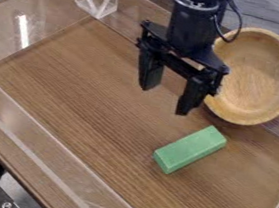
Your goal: Put the green block in the brown bowl
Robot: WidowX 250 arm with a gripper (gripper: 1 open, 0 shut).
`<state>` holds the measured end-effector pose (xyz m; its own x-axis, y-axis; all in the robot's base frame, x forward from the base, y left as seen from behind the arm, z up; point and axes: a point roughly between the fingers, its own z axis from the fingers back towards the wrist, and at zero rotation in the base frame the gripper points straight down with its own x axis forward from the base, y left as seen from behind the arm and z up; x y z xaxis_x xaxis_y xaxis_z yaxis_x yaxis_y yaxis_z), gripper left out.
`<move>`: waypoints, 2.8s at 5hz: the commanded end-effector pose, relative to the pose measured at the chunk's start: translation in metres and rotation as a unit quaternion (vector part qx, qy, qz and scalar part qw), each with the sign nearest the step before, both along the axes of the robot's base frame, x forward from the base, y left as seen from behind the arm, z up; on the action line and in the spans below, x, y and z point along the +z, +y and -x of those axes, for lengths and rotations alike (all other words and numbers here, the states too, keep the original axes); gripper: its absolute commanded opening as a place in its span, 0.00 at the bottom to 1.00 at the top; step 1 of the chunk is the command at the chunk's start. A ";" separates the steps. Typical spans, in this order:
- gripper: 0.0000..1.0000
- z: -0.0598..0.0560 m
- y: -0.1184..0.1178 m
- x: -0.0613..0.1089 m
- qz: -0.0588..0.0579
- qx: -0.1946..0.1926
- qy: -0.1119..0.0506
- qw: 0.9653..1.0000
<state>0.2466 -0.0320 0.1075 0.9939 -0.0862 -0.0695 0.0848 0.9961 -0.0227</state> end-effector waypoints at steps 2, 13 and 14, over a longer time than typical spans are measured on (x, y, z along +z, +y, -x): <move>1.00 0.003 -0.010 0.003 0.008 -0.017 -0.030 0.999; 1.00 0.003 -0.027 -0.049 0.060 -0.084 -0.055 0.993; 1.00 0.003 -0.026 -0.049 0.065 -0.086 -0.059 0.992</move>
<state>0.2398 -0.0588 0.0522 0.9671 -0.2511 0.0411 0.2544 0.9580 -0.1321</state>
